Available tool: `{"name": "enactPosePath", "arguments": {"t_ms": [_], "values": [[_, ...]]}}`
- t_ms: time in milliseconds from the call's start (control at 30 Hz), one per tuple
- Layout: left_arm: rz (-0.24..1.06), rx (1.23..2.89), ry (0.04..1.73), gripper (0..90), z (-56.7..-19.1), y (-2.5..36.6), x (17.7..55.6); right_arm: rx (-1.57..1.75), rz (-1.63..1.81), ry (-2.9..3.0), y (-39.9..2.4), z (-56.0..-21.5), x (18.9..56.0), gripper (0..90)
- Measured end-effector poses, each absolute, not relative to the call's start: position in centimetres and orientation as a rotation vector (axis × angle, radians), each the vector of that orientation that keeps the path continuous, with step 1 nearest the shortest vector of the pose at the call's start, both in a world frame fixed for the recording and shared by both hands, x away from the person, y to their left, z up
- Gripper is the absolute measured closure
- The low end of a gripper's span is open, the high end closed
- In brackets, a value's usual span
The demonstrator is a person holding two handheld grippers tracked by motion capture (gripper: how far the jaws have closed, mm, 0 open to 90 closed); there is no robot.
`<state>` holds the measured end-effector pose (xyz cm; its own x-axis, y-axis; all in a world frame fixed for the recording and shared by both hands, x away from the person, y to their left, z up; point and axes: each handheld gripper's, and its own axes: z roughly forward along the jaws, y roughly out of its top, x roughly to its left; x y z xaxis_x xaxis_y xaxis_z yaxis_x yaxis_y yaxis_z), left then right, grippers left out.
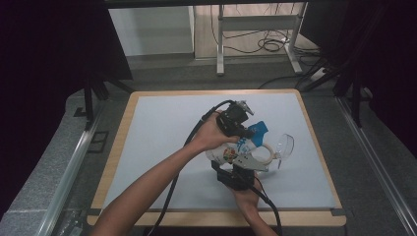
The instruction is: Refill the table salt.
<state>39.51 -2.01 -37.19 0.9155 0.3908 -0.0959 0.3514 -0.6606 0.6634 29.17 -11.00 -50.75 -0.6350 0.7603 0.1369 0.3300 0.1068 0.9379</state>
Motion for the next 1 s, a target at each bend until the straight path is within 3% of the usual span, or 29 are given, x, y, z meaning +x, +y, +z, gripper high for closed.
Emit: {"name": "enactPosePath", "arguments": {"t_ms": [1000], "values": [[0.110, 2.427, 0.519, 90.0, -36.8, -4.0, 39.8, 1.096, 1.597, 1.965, -11.0, -50.2, 29.5, 48.4]]}}
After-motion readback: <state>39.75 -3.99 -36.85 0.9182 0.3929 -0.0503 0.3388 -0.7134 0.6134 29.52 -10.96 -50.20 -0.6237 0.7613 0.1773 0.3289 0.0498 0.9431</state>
